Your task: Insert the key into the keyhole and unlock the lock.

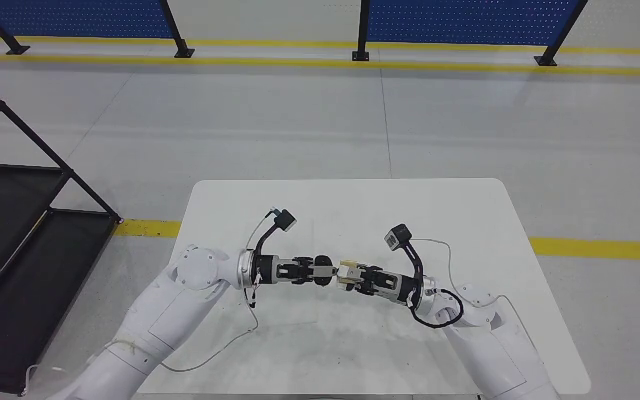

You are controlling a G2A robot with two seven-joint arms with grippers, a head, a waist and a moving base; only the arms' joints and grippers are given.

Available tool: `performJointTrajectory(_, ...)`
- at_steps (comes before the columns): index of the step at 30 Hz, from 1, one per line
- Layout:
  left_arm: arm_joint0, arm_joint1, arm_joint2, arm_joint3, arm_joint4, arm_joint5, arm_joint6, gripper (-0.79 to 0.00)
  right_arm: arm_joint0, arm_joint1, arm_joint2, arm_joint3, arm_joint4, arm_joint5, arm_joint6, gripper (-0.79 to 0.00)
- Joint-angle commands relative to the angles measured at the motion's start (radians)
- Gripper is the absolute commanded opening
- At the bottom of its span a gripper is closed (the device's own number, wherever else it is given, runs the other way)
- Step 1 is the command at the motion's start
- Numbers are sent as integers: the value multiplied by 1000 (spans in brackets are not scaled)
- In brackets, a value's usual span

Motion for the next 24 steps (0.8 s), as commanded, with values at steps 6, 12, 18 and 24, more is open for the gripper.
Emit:
performJointTrajectory(6,-2,-1,-2,1,24,-26,11,-785,0,0,0,0,0,0,0,-785)
performJointTrajectory(12,-2,-2,-8,-2,52,-46,29,-785,0,0,0,0,0,0,0,-785)
performJointTrajectory(18,-5,-2,-8,-8,85,-79,25,-785,0,0,0,0,0,0,0,-785)
performJointTrajectory(24,-6,-2,-7,-9,118,-106,41,-785,0,0,0,0,0,0,0,-785)
